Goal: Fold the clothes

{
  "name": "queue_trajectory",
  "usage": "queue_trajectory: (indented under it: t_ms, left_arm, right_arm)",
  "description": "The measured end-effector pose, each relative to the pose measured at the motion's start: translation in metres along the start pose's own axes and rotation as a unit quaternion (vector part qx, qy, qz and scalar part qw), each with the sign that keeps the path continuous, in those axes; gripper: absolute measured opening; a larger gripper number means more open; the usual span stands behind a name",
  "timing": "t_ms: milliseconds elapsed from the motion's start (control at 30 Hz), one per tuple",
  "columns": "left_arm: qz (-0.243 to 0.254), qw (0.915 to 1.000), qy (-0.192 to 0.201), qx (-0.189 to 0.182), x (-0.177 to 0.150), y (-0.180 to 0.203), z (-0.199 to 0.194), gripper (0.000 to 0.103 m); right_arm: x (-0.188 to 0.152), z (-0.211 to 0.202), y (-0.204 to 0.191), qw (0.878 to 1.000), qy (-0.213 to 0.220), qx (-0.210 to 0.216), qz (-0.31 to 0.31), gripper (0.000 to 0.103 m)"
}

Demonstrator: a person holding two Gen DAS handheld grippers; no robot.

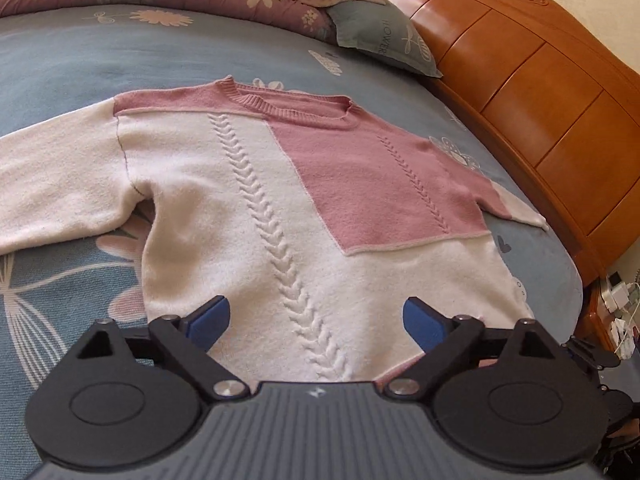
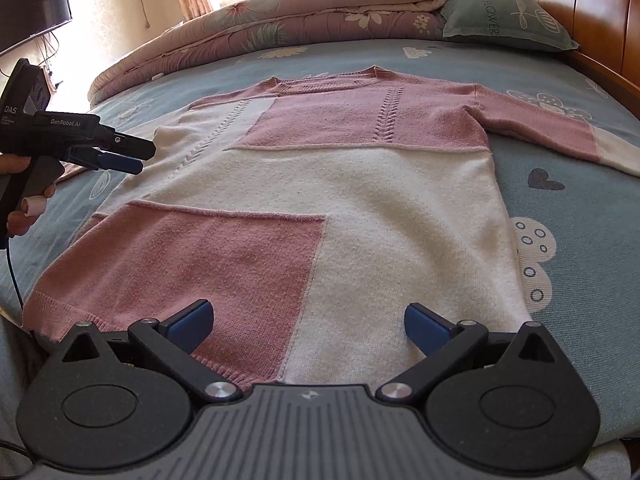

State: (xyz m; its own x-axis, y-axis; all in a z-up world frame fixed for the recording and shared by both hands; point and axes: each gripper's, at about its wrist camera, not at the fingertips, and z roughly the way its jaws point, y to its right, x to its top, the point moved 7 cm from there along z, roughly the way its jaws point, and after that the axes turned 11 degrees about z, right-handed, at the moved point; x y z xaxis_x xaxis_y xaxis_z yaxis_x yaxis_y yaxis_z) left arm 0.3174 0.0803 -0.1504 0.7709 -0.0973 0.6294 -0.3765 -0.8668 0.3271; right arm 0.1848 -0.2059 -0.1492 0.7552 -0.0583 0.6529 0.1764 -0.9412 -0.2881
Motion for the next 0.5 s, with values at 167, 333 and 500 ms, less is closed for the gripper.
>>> queue_trajectory:
  t_ms: [167, 333, 500]
  left_arm:
    - [-0.023, 0.9988, 0.012, -0.042, -0.014, -0.006, -0.015, 0.094]
    - [-0.015, 0.9987, 0.030, -0.037, -0.008, -0.006, -0.038, 0.094]
    - [-0.018, 0.9953, 0.032, -0.090, -0.004, -0.004, -0.021, 0.096]
  right_arm:
    - [0.015, 0.004, -0.030, 0.999, -0.001, -0.004, -0.033, 0.103]
    - [0.035, 0.024, -0.075, 0.994, 0.000, 0.008, -0.106, 0.103]
    - [0.051, 0.064, -0.128, 0.982, 0.001, 0.022, -0.188, 0.103]
